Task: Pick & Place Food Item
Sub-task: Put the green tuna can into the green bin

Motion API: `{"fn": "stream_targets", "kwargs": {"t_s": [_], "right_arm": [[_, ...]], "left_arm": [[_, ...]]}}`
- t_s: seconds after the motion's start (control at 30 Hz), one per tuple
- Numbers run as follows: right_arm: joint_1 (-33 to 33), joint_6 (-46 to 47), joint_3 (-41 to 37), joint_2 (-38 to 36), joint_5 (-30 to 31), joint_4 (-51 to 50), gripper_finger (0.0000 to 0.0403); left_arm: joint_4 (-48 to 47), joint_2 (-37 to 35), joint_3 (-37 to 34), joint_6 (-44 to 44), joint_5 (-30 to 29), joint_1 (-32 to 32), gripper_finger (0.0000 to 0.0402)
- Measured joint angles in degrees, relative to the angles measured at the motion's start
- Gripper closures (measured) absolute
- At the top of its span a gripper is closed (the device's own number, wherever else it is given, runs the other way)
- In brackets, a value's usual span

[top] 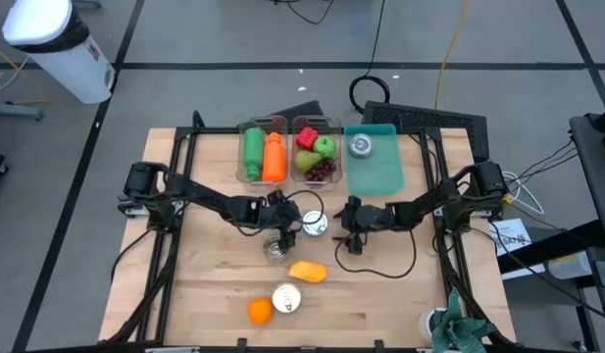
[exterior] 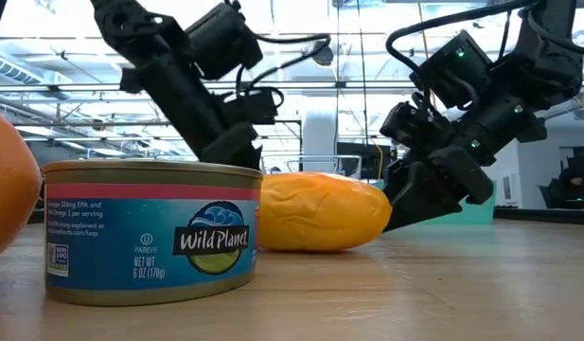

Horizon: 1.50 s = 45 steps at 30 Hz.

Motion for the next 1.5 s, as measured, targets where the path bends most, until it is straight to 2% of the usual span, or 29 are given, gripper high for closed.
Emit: {"fn": "stream_targets", "kwargs": {"t_s": [0.2,0.43,0.73,0.9,1.07,1.5], "right_arm": [[-1.93,0.39,0.0,0.02,-0.04,-0.16,0.0073],[-3.86,-1.2,0.0,0.04,-2.16,1.48,0.0073],[-4.1,-1.53,-0.09,0.04,-3.04,2.75,0.0073],[-4.47,-0.07,-0.09,2.22,-3.5,3.74,0.0073],[-4.23,0.72,-0.56,7.3,-4.39,10.85,0.0073],[-4.01,0.78,-0.59,6.49,-4.48,12.41,0.0088]], "left_arm": [[8.27,2.74,-1.12,3.21,8.01,1.65,0.006],[16.3,6.3,-1.1,9.34,8.99,3.02,0.006],[30.04,13.56,-1.1,9.34,13.35,4.2,0.006],[31.05,14.69,-0.31,9.34,13.27,4.18,0.0059],[32.89,14.88,-0.35,9.39,13.16,4.16,0.0059],[33.03,14.48,-0.07,9.23,12.44,3.83,0.0059]]}}
